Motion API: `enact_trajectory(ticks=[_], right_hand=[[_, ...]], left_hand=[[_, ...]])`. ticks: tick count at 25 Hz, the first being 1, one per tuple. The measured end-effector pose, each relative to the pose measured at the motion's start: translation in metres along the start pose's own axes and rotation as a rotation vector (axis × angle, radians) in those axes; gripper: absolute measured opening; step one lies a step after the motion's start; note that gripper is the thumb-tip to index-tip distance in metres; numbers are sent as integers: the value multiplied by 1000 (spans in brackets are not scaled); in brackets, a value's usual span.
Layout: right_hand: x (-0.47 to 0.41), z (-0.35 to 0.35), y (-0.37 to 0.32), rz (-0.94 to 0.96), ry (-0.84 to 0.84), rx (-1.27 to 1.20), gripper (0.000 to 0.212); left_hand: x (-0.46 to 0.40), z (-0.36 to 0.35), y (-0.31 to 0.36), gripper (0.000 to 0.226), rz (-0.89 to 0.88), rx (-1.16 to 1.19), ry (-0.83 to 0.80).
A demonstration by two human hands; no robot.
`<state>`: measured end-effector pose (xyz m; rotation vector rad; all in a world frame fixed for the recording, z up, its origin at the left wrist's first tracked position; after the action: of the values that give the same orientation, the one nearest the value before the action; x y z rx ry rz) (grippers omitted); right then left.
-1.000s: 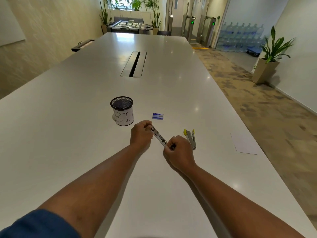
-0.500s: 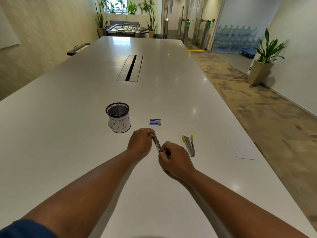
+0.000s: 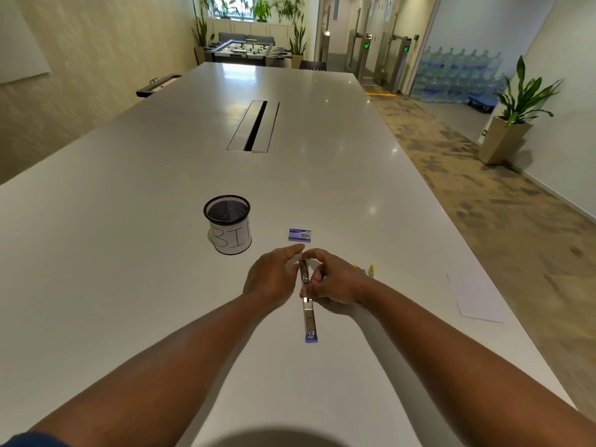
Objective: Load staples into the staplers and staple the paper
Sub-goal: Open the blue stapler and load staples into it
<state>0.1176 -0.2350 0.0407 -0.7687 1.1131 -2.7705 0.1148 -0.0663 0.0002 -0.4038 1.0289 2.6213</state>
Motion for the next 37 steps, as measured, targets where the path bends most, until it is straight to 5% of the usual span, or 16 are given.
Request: enact_trajectory(ticks=[9,19,30,37], right_hand=[[-3,-5,3,26,62,-13,43],[18,-40,15,198,417,-143,33],[13,-33,10,131,507,-442,24],[-24,-13,-9,37,570,-49,36]], left_hand=[[1,1,6,38,-11,-88,-49],[3,0,7,33,-80,-110,-55],[-1,-3,-4,39,-55,-13,73],[-29,-8,-17,48,-22,-26,64]])
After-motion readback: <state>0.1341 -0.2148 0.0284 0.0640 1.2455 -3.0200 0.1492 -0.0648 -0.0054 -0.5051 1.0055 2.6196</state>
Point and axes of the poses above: each hand's wrist, its own x-axis away from the middle knuckle, its own z-axis out of the back of the hand, y = z × x, the point moved 1 cm from there along -x, towards the middle knuckle, and after that the axes turned 14 degrees about -z, right-handed, at the moved point
